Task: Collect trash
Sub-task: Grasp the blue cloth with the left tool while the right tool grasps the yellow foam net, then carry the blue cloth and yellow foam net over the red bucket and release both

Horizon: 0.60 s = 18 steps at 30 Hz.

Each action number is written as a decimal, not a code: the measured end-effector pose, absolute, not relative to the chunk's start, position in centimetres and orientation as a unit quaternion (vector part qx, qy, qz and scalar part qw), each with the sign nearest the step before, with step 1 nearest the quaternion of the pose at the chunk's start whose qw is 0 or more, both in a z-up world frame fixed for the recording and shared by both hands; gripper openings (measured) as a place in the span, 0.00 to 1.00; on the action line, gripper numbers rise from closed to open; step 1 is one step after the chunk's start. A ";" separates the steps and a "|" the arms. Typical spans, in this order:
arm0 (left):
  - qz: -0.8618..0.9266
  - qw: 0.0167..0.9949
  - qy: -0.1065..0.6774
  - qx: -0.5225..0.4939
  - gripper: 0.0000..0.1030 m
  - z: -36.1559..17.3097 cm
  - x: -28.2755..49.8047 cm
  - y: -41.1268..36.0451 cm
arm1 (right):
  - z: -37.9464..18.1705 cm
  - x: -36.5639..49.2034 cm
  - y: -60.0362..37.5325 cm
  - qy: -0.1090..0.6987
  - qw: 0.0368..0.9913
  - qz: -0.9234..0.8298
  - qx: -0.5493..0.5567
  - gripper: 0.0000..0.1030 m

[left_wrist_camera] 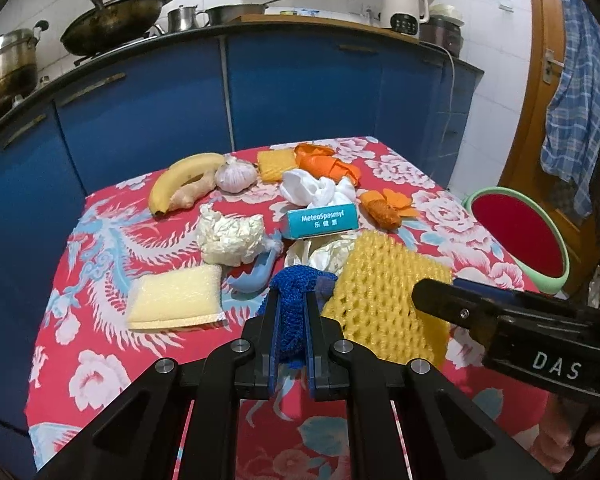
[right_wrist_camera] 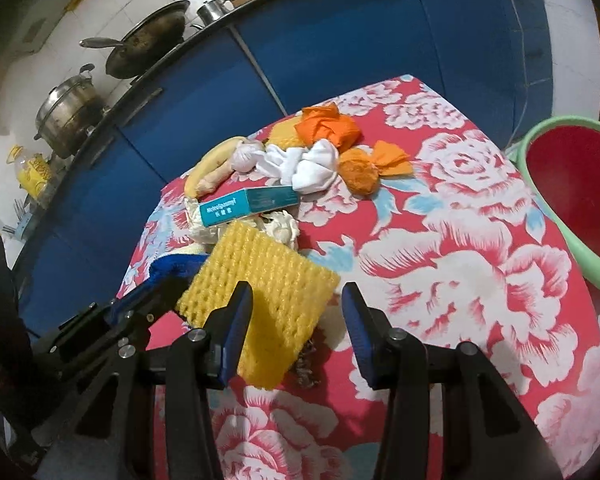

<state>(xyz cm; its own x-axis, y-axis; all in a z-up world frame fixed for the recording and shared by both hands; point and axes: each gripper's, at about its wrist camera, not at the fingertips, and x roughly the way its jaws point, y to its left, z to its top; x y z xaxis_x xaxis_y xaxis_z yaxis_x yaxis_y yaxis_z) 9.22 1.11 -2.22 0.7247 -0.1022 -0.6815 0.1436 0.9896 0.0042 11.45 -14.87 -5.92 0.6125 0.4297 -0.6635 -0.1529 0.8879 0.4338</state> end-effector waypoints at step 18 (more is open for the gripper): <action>-0.072 0.938 0.333 0.056 0.10 1.0 8.0 -0.3 | 0.3 7.5 -16.7 0.318 0.918 0.179 0.153 0.13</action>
